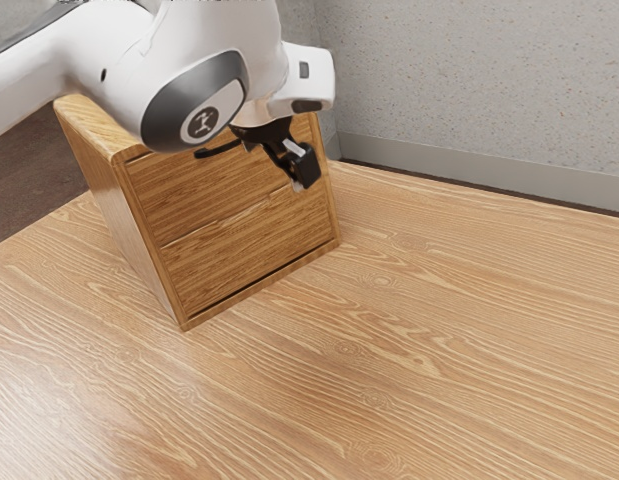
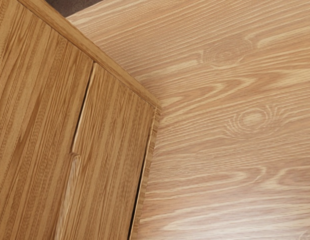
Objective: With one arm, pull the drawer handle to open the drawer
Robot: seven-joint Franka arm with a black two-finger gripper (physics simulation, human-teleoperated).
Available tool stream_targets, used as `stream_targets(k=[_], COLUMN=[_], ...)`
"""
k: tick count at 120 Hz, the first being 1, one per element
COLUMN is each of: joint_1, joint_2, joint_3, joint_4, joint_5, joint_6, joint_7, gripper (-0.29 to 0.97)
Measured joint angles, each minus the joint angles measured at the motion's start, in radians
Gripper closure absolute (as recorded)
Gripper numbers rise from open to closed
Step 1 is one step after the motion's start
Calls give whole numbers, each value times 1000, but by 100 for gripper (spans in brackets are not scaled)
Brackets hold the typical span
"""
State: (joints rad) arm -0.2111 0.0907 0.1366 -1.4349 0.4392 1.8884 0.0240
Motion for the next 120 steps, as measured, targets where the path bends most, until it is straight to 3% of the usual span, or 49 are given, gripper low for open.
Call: stream_targets(k=[69, 120], joint_1=[87, 71], joint_2=[24, 16], joint_3=[1, -8], joint_4=[4, -3], joint_5=[10, 26], joint_6=[52, -22], joint_7=[46, 87], gripper=[0, 0])
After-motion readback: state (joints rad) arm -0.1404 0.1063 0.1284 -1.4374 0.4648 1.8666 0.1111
